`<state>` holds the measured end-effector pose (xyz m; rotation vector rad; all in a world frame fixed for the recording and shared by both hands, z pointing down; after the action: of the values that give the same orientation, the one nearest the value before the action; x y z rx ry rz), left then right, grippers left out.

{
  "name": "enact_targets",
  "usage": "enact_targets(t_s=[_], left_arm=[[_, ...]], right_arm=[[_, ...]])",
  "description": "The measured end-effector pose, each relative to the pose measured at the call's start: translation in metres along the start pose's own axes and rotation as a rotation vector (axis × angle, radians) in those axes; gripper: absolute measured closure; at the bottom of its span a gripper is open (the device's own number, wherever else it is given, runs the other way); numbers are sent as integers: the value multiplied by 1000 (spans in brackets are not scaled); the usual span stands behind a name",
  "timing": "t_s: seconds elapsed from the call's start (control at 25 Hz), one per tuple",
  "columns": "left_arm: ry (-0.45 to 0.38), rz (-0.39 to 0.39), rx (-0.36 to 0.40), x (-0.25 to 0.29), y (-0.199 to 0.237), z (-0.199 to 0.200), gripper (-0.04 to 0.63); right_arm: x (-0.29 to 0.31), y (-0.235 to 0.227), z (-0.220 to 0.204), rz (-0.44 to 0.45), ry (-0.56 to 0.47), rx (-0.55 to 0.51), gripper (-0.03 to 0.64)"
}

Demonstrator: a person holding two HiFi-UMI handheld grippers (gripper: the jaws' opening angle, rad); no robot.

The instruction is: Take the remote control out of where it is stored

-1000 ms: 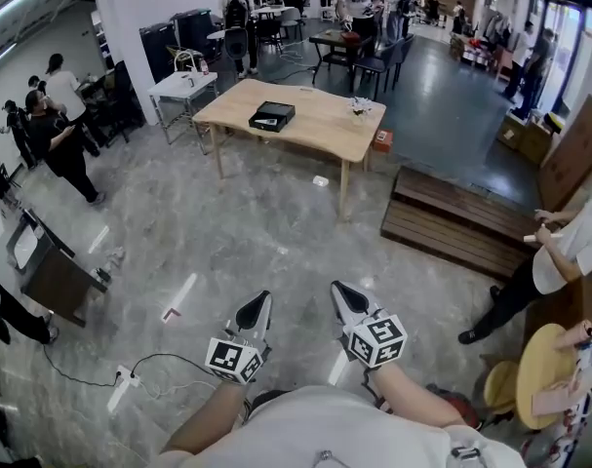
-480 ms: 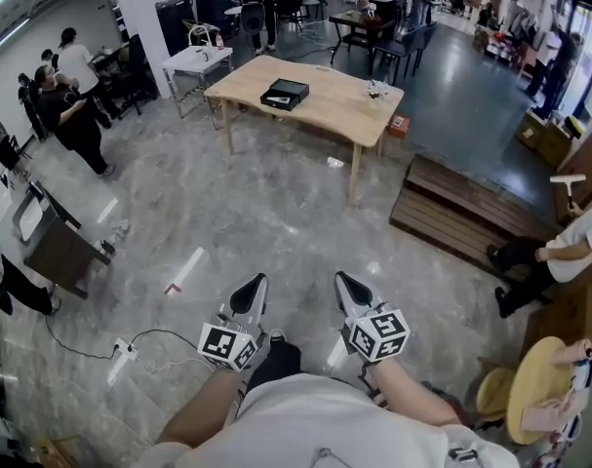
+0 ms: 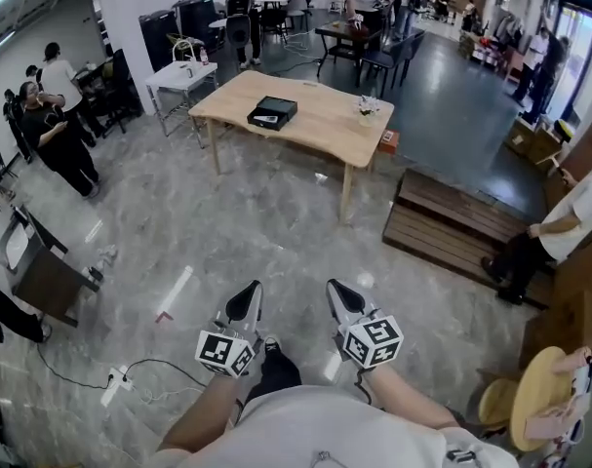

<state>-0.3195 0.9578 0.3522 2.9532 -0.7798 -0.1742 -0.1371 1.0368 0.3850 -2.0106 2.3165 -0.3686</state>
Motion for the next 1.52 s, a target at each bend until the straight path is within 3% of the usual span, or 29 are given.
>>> enact_targets(t_s=[0.32, 0.96, 1.52], left_arm=[[10, 5, -18, 58, 89, 6, 595], [14, -76, -29, 159, 257, 17, 595], [35, -75, -40, 218, 318, 5, 595]], right_arm=[[96, -25, 14, -31, 33, 3, 589], [279, -43, 41, -114, 54, -8, 589], [356, -81, 46, -133, 64, 1, 589]])
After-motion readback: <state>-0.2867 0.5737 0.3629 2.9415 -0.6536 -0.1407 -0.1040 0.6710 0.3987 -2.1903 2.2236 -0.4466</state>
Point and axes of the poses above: the fingertips, and each gripper's own axes: x forward along the fingers, y to its left, z out of its top, the point moved 4 cm from there along -x, backward along the fingers, and after that the axes turned 2 degrees about -x, right-handed, at the moved point
